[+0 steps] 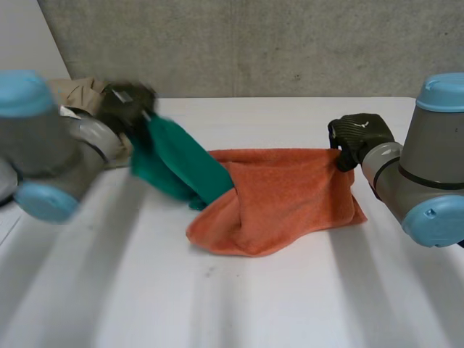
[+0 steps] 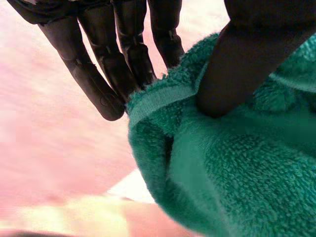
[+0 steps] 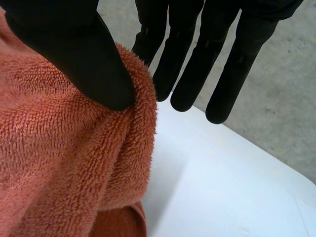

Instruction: Fold the laundry.

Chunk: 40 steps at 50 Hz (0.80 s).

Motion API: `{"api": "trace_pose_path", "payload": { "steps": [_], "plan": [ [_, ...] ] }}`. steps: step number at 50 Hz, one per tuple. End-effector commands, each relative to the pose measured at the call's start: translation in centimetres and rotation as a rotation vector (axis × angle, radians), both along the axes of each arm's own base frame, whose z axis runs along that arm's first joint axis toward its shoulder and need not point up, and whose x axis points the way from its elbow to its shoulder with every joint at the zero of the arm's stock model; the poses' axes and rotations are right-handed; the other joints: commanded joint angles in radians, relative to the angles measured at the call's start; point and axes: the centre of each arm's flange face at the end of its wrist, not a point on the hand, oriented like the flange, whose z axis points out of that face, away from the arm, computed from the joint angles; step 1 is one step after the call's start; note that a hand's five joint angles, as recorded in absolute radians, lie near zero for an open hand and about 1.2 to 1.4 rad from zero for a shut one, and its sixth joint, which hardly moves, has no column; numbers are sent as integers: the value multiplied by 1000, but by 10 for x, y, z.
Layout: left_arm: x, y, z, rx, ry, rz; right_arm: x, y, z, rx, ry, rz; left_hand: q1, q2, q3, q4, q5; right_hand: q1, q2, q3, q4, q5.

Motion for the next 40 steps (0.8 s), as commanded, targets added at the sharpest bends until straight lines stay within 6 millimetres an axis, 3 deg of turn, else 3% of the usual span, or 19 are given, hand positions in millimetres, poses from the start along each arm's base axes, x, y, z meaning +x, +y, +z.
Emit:
{"api": "trace_pose_path", "payload": {
  "steps": [1, 4, 7, 10, 14, 18, 20, 22, 23, 25, 28, 32, 36, 40],
  "plan": [
    [92, -62, 120, -326, 143, 212, 19, 15, 2, -14, 16, 87, 305, 207, 218, 203, 266, 281, 222, 210, 203, 225],
    [126, -84, 141, -378, 187, 295, 26, 21, -3, -9, 39, 111, 305, 207, 218, 203, 266, 281, 222, 210, 203, 225],
    [150, -102, 144, -396, 197, 362, 32, 27, -10, 3, 54, 134, 305, 207, 218, 203, 266, 281, 222, 210, 203, 225],
    [161, -113, 143, -412, 193, 388, 35, 30, -15, 15, 61, 144, 305, 207, 218, 203, 266, 281, 222, 210, 203, 225],
    [173, -129, 120, -383, 174, 429, 39, 34, -24, 38, 73, 159, 305, 207, 218, 203, 266, 281, 222, 210, 203, 225],
    [177, -143, 84, -328, 129, 450, 41, 38, -33, 61, 85, 169, 305, 207, 218, 203, 266, 281, 222, 210, 203, 225],
    [176, -148, 51, -258, 106, 442, 42, 41, -37, 72, 93, 174, 305, 207, 218, 203, 266, 281, 222, 210, 203, 225],
    [172, -149, 32, -207, 93, 419, 42, 42, -39, 77, 97, 177, 40, -57, -46, -62, 2, 281, 222, 210, 203, 225],
    [166, -147, 19, -169, 86, 386, 42, 43, -41, 81, 98, 178, -427, -524, -513, -529, -465, 281, 222, 210, 203, 225],
    [158, -144, 10, -141, 78, 351, 43, 43, -41, 83, 99, 181, -917, -1014, -1003, -1019, -955, 281, 222, 210, 203, 225],
    [145, -135, 11, -129, 73, 306, 44, 44, -39, 76, 94, 189, -917, -1014, -1003, -1019, -955, 281, 222, 210, 203, 225],
    [129, -116, 33, -154, 82, 267, 46, 44, -29, 51, 83, 192, -917, -1014, -1003, -1019, -955, 281, 222, 210, 203, 225],
    [109, -90, 50, -154, 78, 219, 46, 43, -14, 14, 64, 191, -917, -1014, -1003, -1019, -955, 281, 222, 210, 203, 225],
    [79, -53, 48, -107, 82, 127, 44, 47, 9, -32, 40, 189, -917, -1014, -1003, -1019, -955, 281, 222, 210, 203, 225]
  ]
}}
